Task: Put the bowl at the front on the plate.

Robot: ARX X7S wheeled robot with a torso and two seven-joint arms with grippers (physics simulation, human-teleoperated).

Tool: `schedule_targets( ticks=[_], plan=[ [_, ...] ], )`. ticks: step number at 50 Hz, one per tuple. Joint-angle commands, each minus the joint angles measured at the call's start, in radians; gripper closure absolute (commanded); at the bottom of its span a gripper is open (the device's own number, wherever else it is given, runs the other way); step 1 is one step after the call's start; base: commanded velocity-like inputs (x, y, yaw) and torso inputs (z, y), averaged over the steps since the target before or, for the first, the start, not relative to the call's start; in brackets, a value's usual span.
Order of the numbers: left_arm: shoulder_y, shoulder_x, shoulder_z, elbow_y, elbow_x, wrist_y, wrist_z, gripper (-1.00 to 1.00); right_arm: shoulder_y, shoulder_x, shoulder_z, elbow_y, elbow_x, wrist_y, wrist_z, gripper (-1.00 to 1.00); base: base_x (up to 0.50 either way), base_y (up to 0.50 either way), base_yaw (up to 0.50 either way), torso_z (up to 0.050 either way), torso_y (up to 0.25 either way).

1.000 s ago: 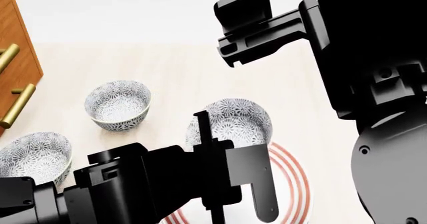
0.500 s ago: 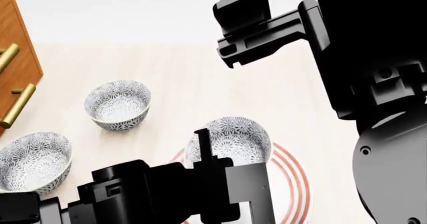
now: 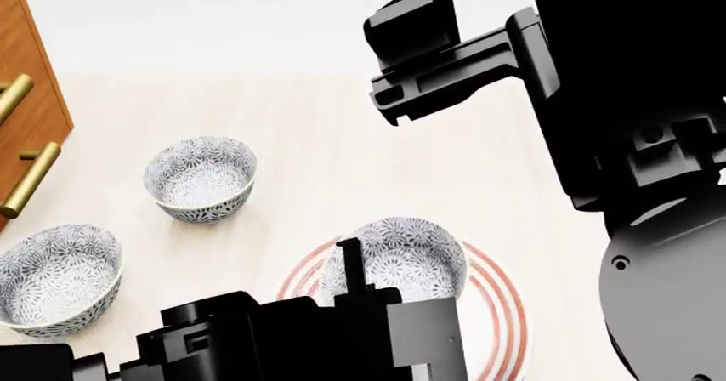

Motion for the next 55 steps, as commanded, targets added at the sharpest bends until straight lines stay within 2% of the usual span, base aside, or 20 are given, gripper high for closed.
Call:
schedule_targets(
  ticks=[1, 55],
  plan=[
    [0.008, 0.001, -0.005, 0.006, 0.019, 0.005, -0.011, 1.00, -0.012, 0.005, 0.005, -0.004, 0.008, -0.008, 0.001, -1.00, 0.00, 0.00, 0.00, 0.000, 0.000],
    [0.087, 0.001, -0.003, 0.002, 0.112, 0.010, -0.003, 1.00, -0.038, 0.018, 0.012, -0.006, 0.031, -0.031, 0.020, -1.00, 0.00, 0.00, 0.00, 0.000, 0.000]
  ],
)
